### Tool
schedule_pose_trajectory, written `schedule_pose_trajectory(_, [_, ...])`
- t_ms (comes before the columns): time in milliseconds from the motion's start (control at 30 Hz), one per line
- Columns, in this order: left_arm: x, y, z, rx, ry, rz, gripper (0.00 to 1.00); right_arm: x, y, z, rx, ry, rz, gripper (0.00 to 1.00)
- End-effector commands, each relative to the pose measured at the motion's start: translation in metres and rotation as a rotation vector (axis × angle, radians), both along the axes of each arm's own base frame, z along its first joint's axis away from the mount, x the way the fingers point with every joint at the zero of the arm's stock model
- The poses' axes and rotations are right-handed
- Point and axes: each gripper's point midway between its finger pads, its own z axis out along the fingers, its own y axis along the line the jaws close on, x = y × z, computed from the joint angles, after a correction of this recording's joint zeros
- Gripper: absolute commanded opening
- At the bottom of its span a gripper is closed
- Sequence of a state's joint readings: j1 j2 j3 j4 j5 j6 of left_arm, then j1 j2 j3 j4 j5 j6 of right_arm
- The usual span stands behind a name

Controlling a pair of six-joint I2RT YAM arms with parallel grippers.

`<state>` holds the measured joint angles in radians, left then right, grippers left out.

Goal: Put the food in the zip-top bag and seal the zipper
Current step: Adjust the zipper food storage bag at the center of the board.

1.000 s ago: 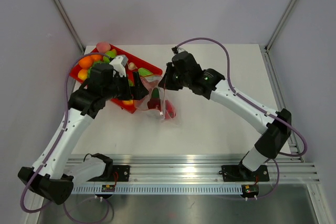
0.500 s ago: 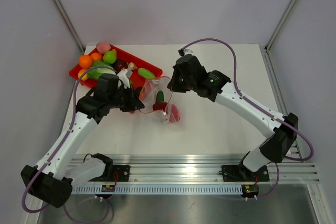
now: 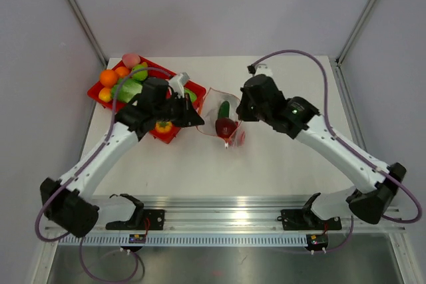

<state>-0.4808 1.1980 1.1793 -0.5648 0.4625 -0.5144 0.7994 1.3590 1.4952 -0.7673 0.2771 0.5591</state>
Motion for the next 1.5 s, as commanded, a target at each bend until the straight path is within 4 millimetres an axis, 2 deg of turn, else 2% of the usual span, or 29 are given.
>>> schedule_pose_trajectory(0, [0.009,-0.009,-0.069,0.095,0.152,-0.012,0.00,0.008,-0.014,-0.083,-0.198,0.147,-0.074,0.00])
schedule_pose_trajectory(33, [0.009,-0.011,-0.067,0.099,0.159,-0.026,0.00,0.008,-0.014,-0.081,-0.197,0.146,-0.074,0.00])
schedule_pose_trajectory(100, [0.006,-0.017,-0.053,0.098,0.114,-0.064,0.00,0.008,-0.014,-0.059,-0.167,0.107,-0.063,0.00])
schedule_pose_trajectory(133, [0.007,-0.021,-0.032,0.084,0.067,-0.075,0.00,0.008,-0.013,-0.043,-0.143,0.081,-0.060,0.00])
schedule_pose_trajectory(200, [0.007,-0.017,-0.006,0.079,-0.013,-0.063,0.00,0.007,-0.016,-0.021,-0.120,0.037,-0.050,0.00])
schedule_pose_trajectory(267, [0.009,-0.013,0.011,0.081,-0.064,-0.046,0.00,0.006,-0.016,-0.004,-0.097,0.012,-0.044,0.01])
schedule_pose_trajectory(367, [0.007,-0.012,0.017,0.082,-0.075,-0.063,0.00,0.003,-0.017,0.000,-0.087,0.010,-0.032,0.26])
schedule_pose_trajectory(433, [0.004,-0.015,0.013,0.079,-0.057,-0.080,0.00,0.002,-0.016,-0.003,-0.088,0.018,-0.034,0.37])
schedule_pose_trajectory(500, [0.002,-0.018,0.009,0.064,-0.042,-0.094,0.00,0.002,-0.015,-0.006,-0.078,0.025,-0.038,0.38])
schedule_pose_trajectory(567, [0.002,-0.019,0.006,0.058,-0.032,-0.101,0.00,0.001,-0.013,-0.008,-0.066,0.030,-0.037,0.33])
schedule_pose_trajectory(633, [0.000,-0.020,0.003,0.057,-0.026,-0.107,0.00,0.000,-0.009,-0.009,-0.040,0.033,-0.032,0.19])
schedule_pose_trajectory(667, [0.000,-0.020,0.004,0.054,-0.026,-0.110,0.00,0.000,-0.007,-0.009,-0.033,0.032,-0.023,0.06])
schedule_pose_trajectory(733, [0.000,-0.021,0.005,0.052,-0.027,-0.112,0.00,0.000,-0.004,-0.011,-0.027,0.039,-0.011,0.04])
schedule_pose_trajectory(767, [0.000,-0.020,0.005,0.055,-0.029,-0.113,0.00,0.000,-0.002,-0.014,-0.030,0.047,-0.011,0.13])
schedule_pose_trajectory(833, [-0.001,-0.019,0.003,0.060,-0.026,-0.114,0.00,0.000,0.001,-0.015,-0.021,0.054,0.001,0.41])
schedule_pose_trajectory(867, [-0.001,-0.019,0.003,0.061,-0.025,-0.114,0.00,-0.001,0.002,-0.013,-0.011,0.051,0.005,0.51])
schedule_pose_trajectory(900, [-0.002,-0.019,0.002,0.063,-0.024,-0.117,0.00,-0.002,0.003,-0.013,-0.002,0.052,0.009,0.69])
schedule_pose_trajectory(967, [-0.002,-0.019,0.002,0.066,-0.023,-0.116,0.00,-0.002,0.005,-0.012,0.016,0.048,0.013,0.75])
schedule_pose_trajectory(1033, [-0.002,-0.019,0.001,0.067,-0.021,-0.118,0.00,-0.002,0.007,-0.016,0.019,0.054,0.016,0.76])
schedule_pose_trajectory(1133, [-0.002,-0.019,0.003,0.066,-0.026,-0.121,0.00,-0.003,0.014,-0.035,0.019,0.095,0.034,0.72])
schedule_pose_trajectory(1200, [-0.002,-0.019,0.005,0.065,-0.031,-0.122,0.00,-0.005,0.018,-0.057,0.003,0.142,0.034,0.64])
schedule_pose_trajectory(1233, [-0.002,-0.019,0.004,0.065,-0.030,-0.122,0.00,-0.005,0.020,-0.062,0.010,0.155,0.034,0.35])
schedule_pose_trajectory(1267, [-0.002,-0.018,0.005,0.067,-0.034,-0.122,0.00,-0.008,0.021,-0.064,0.025,0.165,0.035,0.23])
schedule_pose_trajectory(1300, [-0.003,-0.018,0.005,0.068,-0.034,-0.125,0.00,-0.011,0.021,-0.070,0.027,0.176,0.039,0.14])
schedule_pose_trajectory(1333, [-0.003,-0.018,0.006,0.069,-0.045,-0.131,0.00,-0.011,0.023,-0.068,0.042,0.170,0.045,0.05])
schedule_pose_trajectory(1367, [-0.004,-0.019,0.006,0.065,-0.050,-0.145,0.00,-0.013,0.020,-0.061,0.051,0.153,0.044,0.00])
schedule_pose_trajectory(1433, [-0.003,-0.018,0.011,0.079,-0.083,-0.166,0.00,-0.010,0.007,-0.047,0.029,0.112,0.002,0.00])
schedule_pose_trajectory(1467, [-0.005,-0.016,0.010,0.098,-0.078,-0.172,0.00,-0.012,-0.001,-0.033,0.031,0.075,-0.004,0.00])
